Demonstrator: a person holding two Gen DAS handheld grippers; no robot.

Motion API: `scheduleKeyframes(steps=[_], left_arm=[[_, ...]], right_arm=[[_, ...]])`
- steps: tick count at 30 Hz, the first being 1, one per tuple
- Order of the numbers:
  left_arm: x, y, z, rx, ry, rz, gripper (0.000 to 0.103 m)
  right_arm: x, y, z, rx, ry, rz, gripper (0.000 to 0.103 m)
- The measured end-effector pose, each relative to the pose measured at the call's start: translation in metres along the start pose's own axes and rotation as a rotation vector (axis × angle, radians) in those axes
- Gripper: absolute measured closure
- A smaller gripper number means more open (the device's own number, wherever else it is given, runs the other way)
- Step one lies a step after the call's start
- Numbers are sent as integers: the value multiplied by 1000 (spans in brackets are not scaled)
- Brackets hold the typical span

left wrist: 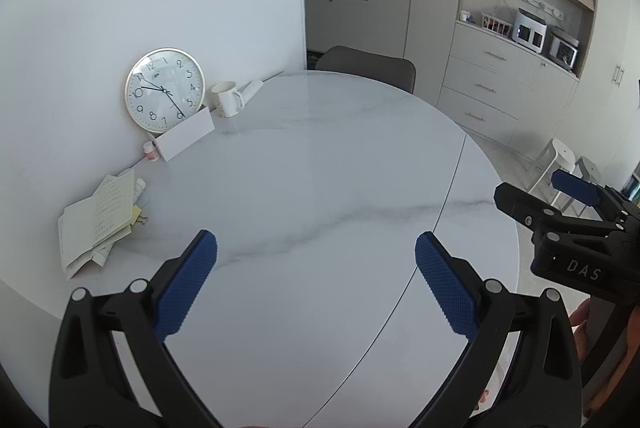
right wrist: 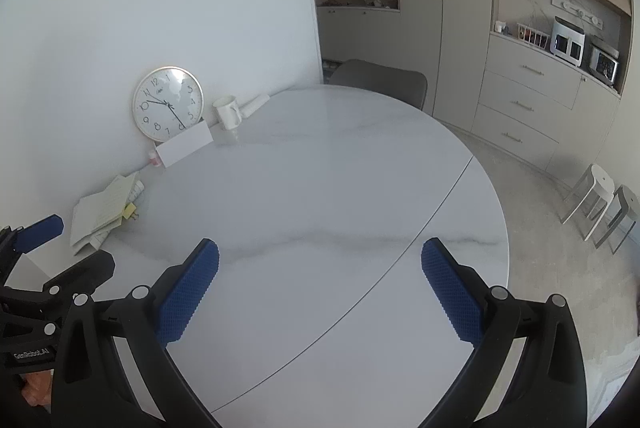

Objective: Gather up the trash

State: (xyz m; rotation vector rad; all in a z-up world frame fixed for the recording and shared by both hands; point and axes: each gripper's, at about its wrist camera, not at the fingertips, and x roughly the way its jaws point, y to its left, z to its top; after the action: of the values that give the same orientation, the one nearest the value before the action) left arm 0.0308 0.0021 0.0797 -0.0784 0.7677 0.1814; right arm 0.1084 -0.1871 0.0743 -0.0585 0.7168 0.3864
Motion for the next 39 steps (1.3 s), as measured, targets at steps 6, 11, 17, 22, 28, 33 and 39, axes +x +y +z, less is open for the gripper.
scheduleKeyframes(steps=[6, 11, 17, 22, 28, 33, 39], left_arm=[[-15, 11, -4, -85, -7, 40, 8], [-12, 7, -7, -115, -4, 82, 8], [-11, 3, -10, -121, 10, 104, 8], [-10, 0, -11, -125, 20, 103, 8], [-8, -5, -10, -112, 23, 109, 8], [-8, -7, -10, -113, 26, 112, 8], [-7, -7, -10, -110, 27, 114, 8]], right_arm=[[-20, 2, 8, -31, -32, 46, 2], [-15, -1, 11, -52, -26, 60, 2], [-2, -2, 9, -47, 2, 92, 2], [0, -2, 8, -55, 5, 94, 2], [1, -7, 8, -38, 6, 95, 2], [2, -6, 8, -37, 7, 89, 2], [2, -5, 6, -43, 9, 88, 2]])
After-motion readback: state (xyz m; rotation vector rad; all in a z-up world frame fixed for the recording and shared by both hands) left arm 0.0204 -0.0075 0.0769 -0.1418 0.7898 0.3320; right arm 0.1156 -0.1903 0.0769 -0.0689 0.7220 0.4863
